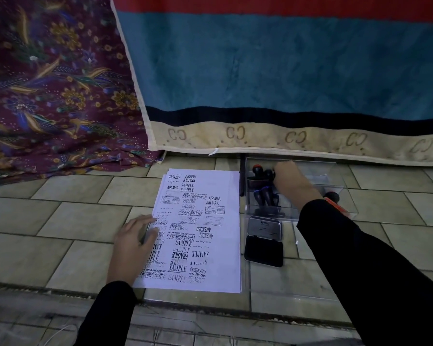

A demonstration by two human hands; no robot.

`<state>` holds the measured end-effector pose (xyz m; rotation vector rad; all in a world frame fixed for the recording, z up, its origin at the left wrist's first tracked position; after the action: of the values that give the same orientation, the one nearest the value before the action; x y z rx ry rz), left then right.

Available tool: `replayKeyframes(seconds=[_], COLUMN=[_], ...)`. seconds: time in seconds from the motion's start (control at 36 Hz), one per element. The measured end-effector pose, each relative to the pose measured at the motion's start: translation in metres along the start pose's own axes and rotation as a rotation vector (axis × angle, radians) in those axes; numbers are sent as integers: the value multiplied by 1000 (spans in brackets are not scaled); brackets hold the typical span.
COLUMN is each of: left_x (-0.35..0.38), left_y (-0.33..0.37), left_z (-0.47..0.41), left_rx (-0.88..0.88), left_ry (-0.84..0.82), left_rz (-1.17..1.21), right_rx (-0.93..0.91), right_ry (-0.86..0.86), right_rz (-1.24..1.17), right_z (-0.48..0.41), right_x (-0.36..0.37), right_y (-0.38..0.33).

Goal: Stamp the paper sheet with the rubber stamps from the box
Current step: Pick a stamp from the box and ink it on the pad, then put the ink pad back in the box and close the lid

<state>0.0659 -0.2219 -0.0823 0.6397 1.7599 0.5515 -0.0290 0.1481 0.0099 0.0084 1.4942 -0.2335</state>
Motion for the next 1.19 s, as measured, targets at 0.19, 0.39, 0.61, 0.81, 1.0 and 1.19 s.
replayKeyframes(seconds=[0.19, 0.39, 0.61, 0.81, 1.0, 1.19], left_x=[-2, -1, 1, 2, 1, -1], left_y=[6, 1, -3, -6, -2, 6], left_z=[2, 2, 3, 3, 3, 7], left_rx=[-61, -109, -134, -131, -145, -205], left_ry=[-5, -10, -25, -30, -14, -12], left_rz=[53, 148, 136, 141, 252, 390], right_rx=[-82, 21, 85, 81, 101, -88], right_ry=[356, 195, 121, 122, 150, 164], right_rz=[-387, -465, -393, -376, -646, -761], right_z=[59, 125, 125, 121, 123, 143], right_x=[-17, 21, 52, 53, 46, 34], right_y=[12, 25, 26, 21, 25, 25])
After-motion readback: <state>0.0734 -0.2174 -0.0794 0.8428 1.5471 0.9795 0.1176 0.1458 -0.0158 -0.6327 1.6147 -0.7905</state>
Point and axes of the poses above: each hand's wrist, its own z-axis away from the middle knuckle, its own x-axis out of the palm, y = z × x, the point moved 2 cm from there along -z, towards the middle knuckle, and after that the axes turned 1 degree about -x, right-handed, at the moved point
